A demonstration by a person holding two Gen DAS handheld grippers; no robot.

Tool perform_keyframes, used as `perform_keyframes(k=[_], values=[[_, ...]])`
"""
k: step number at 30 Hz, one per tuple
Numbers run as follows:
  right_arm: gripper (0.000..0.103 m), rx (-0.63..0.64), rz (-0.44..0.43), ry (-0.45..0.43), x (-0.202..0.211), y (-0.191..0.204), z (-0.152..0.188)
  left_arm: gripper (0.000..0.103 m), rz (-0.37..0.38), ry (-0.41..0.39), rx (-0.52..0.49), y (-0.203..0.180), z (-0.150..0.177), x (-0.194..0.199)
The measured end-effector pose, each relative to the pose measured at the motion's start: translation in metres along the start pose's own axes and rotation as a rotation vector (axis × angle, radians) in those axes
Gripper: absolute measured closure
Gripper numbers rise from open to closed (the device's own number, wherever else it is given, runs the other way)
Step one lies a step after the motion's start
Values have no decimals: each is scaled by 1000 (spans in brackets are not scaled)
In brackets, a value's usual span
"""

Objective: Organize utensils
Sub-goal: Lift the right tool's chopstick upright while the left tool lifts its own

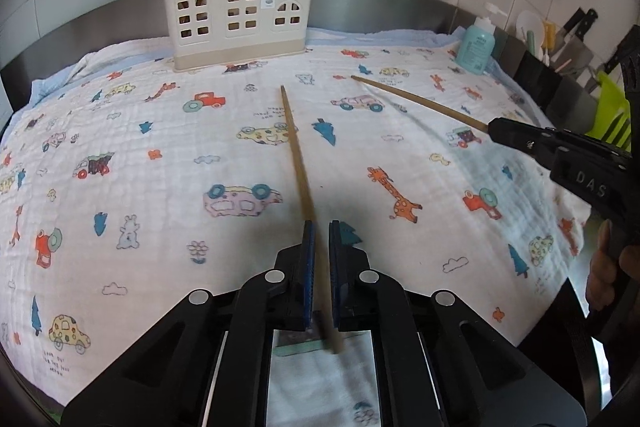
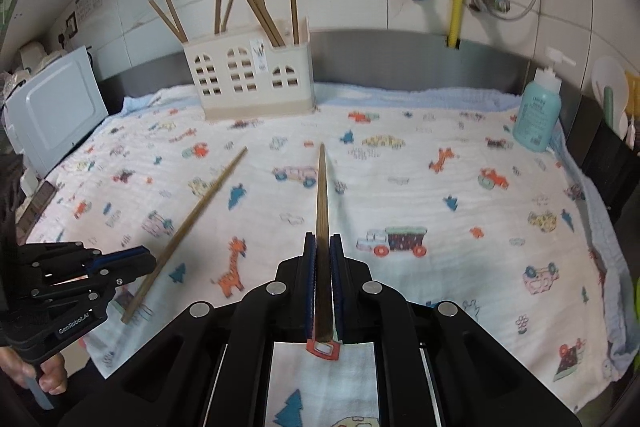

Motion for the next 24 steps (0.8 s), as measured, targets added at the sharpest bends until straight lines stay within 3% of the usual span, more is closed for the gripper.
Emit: perform_keyframes(k=[7,12,24], values=[[96,4,-5,-32,8,11,-13,98,24,-20,30,18,-5,7],[96,5,2,-33,9,14,-13,98,82,6,78,20,-3,6],[96,2,2,-25,8,14,-10,92,64,59,91,16,12,-10]])
Point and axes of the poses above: each gripper's, at about its wrist camera, not at the fingertips, and x roughly against the way its jaws point, y to its left, z to its underside, the point moved 5 cm from there along -x, roughly the way its jaws point, and after that the axes turned 15 degrees about -y, right-handed, at the moved point
